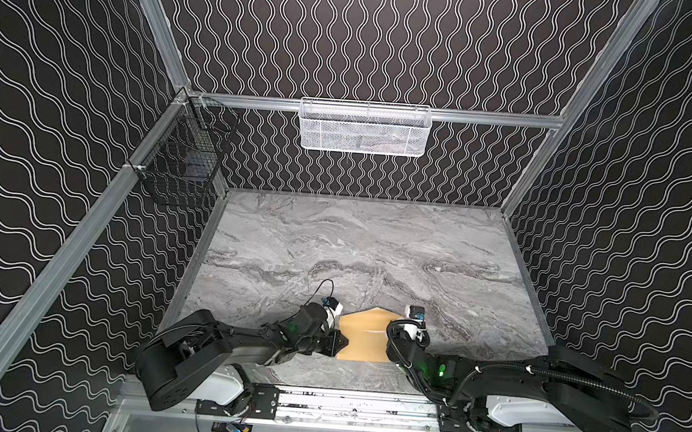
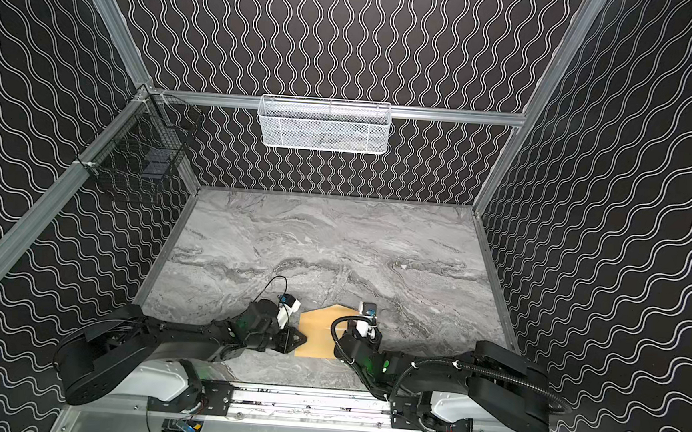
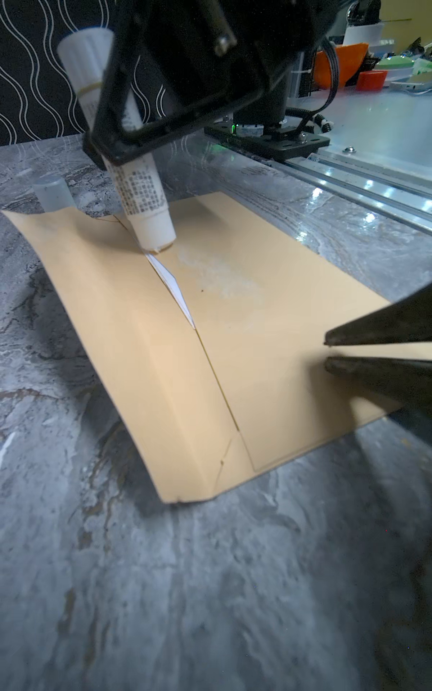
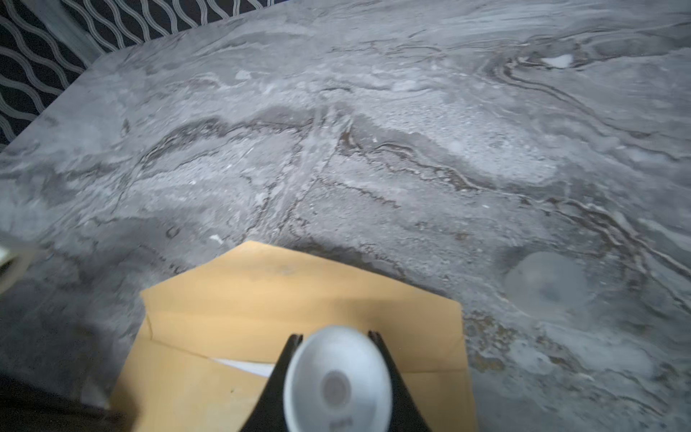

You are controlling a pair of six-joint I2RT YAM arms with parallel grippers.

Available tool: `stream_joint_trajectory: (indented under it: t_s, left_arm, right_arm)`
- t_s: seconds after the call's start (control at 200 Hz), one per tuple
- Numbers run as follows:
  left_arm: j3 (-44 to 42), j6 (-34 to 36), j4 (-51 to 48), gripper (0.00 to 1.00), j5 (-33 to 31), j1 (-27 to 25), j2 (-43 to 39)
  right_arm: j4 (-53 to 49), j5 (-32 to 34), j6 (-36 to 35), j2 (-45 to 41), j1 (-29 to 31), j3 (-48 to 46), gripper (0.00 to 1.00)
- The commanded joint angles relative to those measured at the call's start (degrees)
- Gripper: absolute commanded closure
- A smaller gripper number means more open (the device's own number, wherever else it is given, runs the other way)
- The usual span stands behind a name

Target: Place the letter into the envelope and seal it

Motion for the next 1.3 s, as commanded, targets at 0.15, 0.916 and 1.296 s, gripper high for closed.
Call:
stream_joint_trajectory:
  t_s: [0.15,0.916,1.296]
  left_arm:
    - [-0.3,-0.5,-12.7,0.85,-4.2,0.3,0.5]
    - [-0.9,-1.1,-12.3,0.86,-3.4,1.7,0.1]
    - [-1.4,-1.5,-13.1,0.87,-3.6,1.8,-1.4]
  right_arm:
    - [-20.0,6.0,8.3,-6.5,-0.7,-1.1,1.00]
    - [-24.0,5.6,7.5,5.0,7.8,6.9,1.00]
    - [-24.3,7.2,7.0,1.2,-1.4,3.4,1.00]
